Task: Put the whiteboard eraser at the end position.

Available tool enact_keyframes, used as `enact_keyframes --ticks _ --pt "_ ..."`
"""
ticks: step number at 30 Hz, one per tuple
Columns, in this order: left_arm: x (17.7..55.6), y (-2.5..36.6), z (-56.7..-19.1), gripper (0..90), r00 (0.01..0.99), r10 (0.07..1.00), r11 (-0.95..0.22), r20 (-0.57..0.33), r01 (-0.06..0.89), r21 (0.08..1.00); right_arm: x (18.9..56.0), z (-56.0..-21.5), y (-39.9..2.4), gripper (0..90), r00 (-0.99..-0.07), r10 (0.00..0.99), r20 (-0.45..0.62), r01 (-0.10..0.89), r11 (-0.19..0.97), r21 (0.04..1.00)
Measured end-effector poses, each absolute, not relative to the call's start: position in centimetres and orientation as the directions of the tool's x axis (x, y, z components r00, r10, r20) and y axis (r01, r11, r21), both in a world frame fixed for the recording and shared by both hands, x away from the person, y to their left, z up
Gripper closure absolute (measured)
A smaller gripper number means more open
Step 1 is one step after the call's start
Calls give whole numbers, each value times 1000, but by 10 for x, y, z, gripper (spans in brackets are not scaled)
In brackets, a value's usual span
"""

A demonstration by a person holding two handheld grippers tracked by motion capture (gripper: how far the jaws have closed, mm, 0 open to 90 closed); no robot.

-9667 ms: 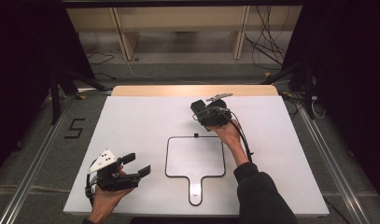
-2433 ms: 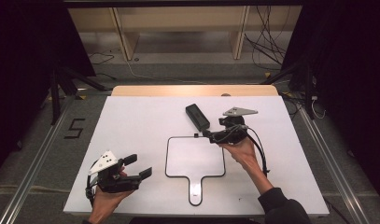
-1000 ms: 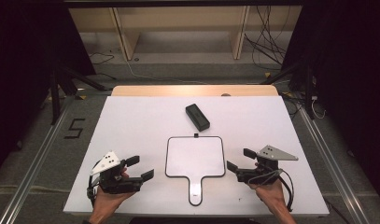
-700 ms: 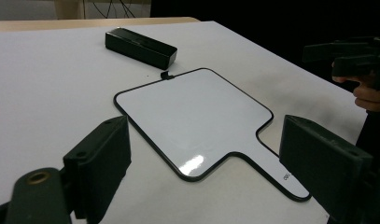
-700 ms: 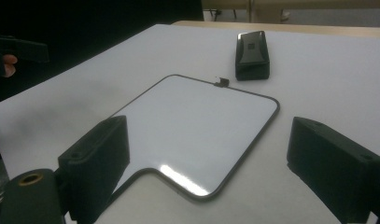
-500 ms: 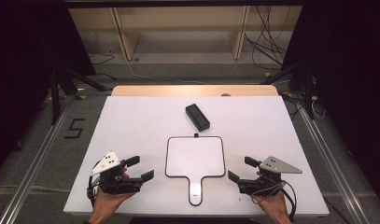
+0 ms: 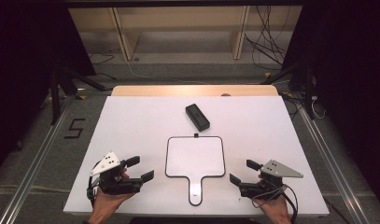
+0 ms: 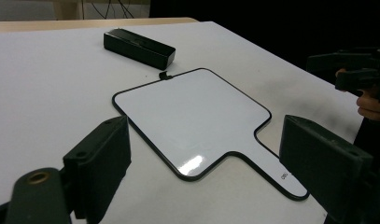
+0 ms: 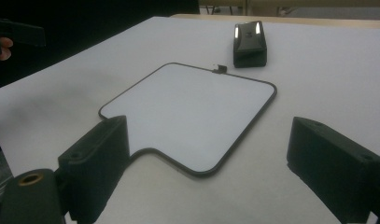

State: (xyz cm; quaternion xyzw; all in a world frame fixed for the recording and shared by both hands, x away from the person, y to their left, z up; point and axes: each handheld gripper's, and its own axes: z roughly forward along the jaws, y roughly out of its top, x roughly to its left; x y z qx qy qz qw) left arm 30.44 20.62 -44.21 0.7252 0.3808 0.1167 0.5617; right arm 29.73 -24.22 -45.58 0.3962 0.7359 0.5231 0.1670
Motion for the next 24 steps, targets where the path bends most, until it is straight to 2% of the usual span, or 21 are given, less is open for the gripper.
enact_keyframes --ticks 24 --pt "305 206 -442 158 681 686 -82 -256 422 903 298 -456 -244 138 -626 761 173 413 135 901"
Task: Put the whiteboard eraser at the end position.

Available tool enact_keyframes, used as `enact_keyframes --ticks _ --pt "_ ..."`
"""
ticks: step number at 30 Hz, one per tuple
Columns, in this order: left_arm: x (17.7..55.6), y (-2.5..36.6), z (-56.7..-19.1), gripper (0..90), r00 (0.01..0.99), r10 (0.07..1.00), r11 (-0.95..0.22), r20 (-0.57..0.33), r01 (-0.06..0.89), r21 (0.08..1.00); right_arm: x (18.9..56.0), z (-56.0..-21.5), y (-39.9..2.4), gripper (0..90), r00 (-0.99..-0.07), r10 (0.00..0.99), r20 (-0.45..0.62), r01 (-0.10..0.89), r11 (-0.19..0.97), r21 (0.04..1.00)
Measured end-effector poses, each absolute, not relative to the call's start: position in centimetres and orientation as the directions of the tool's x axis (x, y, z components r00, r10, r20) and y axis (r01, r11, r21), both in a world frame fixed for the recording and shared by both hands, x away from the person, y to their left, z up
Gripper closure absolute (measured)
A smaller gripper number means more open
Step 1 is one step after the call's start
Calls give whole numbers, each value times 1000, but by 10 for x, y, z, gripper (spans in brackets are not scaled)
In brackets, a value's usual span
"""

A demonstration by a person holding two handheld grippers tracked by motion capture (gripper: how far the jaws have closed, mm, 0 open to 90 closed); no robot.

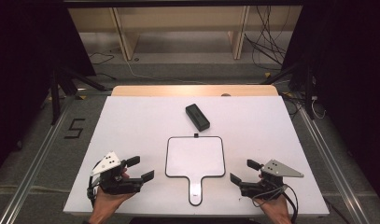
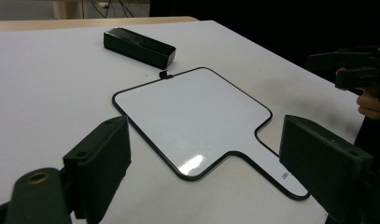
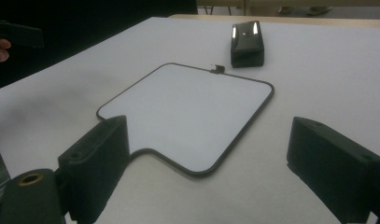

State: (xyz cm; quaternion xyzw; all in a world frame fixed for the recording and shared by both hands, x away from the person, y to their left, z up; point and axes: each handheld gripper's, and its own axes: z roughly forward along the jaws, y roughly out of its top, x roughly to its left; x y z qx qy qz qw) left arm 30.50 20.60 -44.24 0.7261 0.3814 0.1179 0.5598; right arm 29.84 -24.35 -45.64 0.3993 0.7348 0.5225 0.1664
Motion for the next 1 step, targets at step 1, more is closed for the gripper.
enact_keyframes --ticks 1 --pt "305 206 -442 158 681 686 -82 -256 422 903 299 -457 -244 139 -625 761 174 415 136 899"
